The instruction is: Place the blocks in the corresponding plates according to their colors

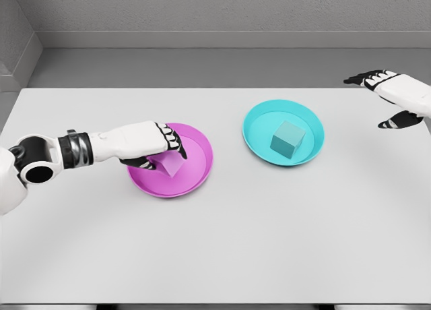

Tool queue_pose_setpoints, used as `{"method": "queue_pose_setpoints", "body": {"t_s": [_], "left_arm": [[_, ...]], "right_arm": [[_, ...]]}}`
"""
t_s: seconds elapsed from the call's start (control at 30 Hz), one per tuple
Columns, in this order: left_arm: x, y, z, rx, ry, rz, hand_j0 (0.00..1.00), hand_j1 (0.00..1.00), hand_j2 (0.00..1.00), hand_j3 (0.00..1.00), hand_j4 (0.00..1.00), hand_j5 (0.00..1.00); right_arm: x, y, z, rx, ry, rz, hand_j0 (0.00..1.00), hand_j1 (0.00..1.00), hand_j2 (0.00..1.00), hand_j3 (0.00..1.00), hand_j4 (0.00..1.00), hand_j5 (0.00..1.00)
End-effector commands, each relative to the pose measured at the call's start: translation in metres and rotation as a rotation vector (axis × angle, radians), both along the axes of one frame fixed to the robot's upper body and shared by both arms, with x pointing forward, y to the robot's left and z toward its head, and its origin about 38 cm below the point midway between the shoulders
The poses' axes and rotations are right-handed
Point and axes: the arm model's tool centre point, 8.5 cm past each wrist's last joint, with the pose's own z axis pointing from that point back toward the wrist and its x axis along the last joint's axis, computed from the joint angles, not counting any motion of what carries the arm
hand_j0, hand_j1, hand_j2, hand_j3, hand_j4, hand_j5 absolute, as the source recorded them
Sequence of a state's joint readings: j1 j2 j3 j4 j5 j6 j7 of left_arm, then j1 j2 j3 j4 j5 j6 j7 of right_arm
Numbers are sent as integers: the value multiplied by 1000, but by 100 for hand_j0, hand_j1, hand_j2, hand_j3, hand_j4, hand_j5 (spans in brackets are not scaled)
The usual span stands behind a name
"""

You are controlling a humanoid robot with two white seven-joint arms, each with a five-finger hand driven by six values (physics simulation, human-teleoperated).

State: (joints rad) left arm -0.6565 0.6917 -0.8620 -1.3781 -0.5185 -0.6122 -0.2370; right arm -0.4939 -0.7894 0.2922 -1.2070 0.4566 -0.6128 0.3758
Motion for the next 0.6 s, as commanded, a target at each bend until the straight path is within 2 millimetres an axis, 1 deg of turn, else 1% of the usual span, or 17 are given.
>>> {"method": "queue_pose_setpoints", "body": {"t_s": [0.0,0.03,0.2,0.33,0.57], "left_arm": [[2,-1,1,-12,1,6,91,91,91,91,91,91],[1,-1,1,-19,6,6,100,100,100,100,100,100],[5,4,7,-41,-8,27,100,100,100,100,100,100],[13,20,15,-53,-27,78,100,100,100,100,100,100],[12,24,19,-103,-2,92,100,100,100,100,100,100]], "right_arm": [[0,0,0,5,2,0,100,100,100,100,100,100],[0,0,0,5,2,0,100,100,100,100,100,100],[0,2,-2,7,4,1,100,100,100,100,100,100],[0,1,-1,7,3,0,100,100,100,100,100,100],[0,1,-1,5,4,0,100,100,100,100,100,100]]}}
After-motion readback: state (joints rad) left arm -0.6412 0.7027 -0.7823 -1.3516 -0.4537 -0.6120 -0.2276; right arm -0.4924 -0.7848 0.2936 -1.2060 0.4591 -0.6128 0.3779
